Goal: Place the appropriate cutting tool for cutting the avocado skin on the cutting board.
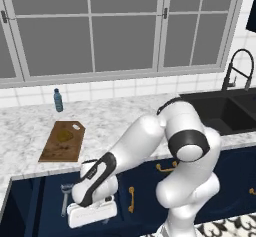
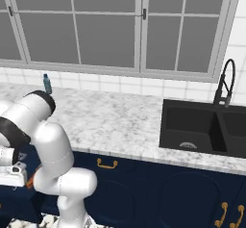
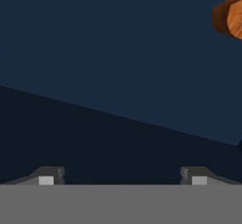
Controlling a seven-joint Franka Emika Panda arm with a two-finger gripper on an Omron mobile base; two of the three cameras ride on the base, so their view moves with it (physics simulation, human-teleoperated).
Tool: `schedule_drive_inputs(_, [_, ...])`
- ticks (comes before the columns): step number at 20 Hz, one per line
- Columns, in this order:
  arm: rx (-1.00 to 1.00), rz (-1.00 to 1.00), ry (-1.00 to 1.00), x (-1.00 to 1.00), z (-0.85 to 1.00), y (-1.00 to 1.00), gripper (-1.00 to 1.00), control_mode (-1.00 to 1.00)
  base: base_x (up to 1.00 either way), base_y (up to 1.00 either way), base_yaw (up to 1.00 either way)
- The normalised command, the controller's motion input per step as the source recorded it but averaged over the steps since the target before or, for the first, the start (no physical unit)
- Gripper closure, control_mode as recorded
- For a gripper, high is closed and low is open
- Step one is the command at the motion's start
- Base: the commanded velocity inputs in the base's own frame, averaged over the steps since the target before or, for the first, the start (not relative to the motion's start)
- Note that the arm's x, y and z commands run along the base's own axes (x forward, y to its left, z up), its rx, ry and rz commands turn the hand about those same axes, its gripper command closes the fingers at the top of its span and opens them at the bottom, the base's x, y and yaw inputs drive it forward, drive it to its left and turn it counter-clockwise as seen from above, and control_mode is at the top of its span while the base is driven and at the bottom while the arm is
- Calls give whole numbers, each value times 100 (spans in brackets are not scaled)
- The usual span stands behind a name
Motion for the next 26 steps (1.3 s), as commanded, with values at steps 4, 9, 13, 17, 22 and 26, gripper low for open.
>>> schedule_drive_inputs(4, [0,-9,6,-80,12,-8,-100,-100,0,0,0])
schedule_drive_inputs(9, [0,-13,4,-43,30,-14,-100,-100,0,0,0])
schedule_drive_inputs(13, [0,-8,-2,3,48,0,-100,-100,0,0,0])
schedule_drive_inputs(17, [0,-6,-5,12,21,0,-100,-100,0,0,0])
schedule_drive_inputs(22, [-1,-3,-4,21,0,10,-100,-100,0,0,0])
schedule_drive_inputs(26, [0,0,0,52,0,12,-100,-100,0,0,0])
